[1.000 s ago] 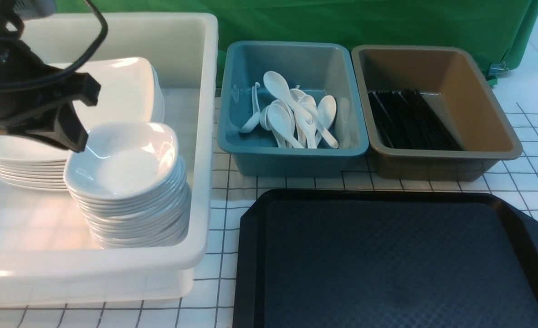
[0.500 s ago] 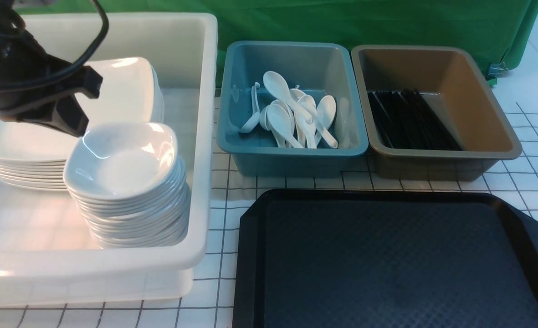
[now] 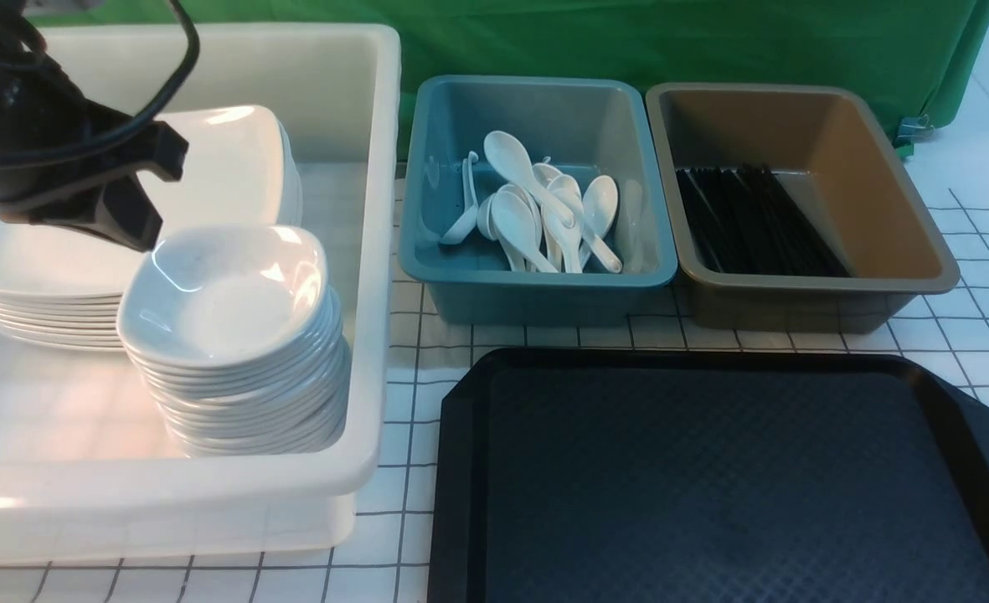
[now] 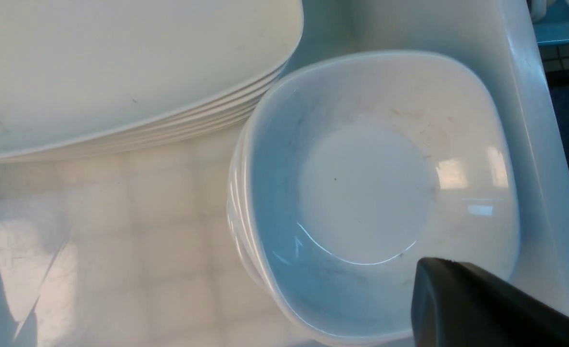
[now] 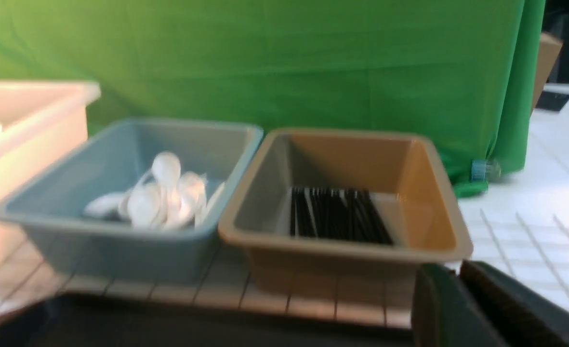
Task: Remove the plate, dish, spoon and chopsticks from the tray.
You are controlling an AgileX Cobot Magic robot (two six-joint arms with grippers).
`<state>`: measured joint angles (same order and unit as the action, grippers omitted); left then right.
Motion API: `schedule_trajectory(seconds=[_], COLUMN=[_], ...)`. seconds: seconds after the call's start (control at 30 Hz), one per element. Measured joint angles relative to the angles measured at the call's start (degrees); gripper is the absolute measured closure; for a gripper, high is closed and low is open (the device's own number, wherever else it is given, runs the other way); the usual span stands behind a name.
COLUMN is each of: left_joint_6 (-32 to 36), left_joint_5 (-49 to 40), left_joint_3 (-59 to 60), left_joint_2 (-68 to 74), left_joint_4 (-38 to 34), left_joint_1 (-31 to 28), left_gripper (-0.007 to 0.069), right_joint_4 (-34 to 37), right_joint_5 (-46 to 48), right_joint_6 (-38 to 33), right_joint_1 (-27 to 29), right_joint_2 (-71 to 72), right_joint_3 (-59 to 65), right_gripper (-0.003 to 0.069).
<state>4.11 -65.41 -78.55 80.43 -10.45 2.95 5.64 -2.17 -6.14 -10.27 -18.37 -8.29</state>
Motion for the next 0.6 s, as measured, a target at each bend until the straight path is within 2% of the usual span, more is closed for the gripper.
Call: schedule_trajectory(seconds=[0.23, 0.5, 0.6], left_joint_6=[0.0, 0.0, 0.0], left_joint_5=[0.2, 0.2, 0.1], left_joint_3=[0.0, 0.0, 0.0], left_joint_2=[0.0, 0.0, -0.1], left_joint_4=[0.0, 0.7, 1.2], left_joint_1=[0.0, 0.0, 0.0], left_gripper=[0.0625, 0.0625, 0.0625], right_joint_4=[-4.9, -5.6, -5.6], right_joint_5=[7.6, 9.8, 13.7], right_joint_6=[0.0, 0.0, 0.0], right_joint_1=[0.0, 0.1, 1.7], right_joint_2=[11.8, 18.0, 18.3], right_joint_3=[7.9, 8.7, 8.7], right_gripper=[0.0556, 0.054, 0.0532])
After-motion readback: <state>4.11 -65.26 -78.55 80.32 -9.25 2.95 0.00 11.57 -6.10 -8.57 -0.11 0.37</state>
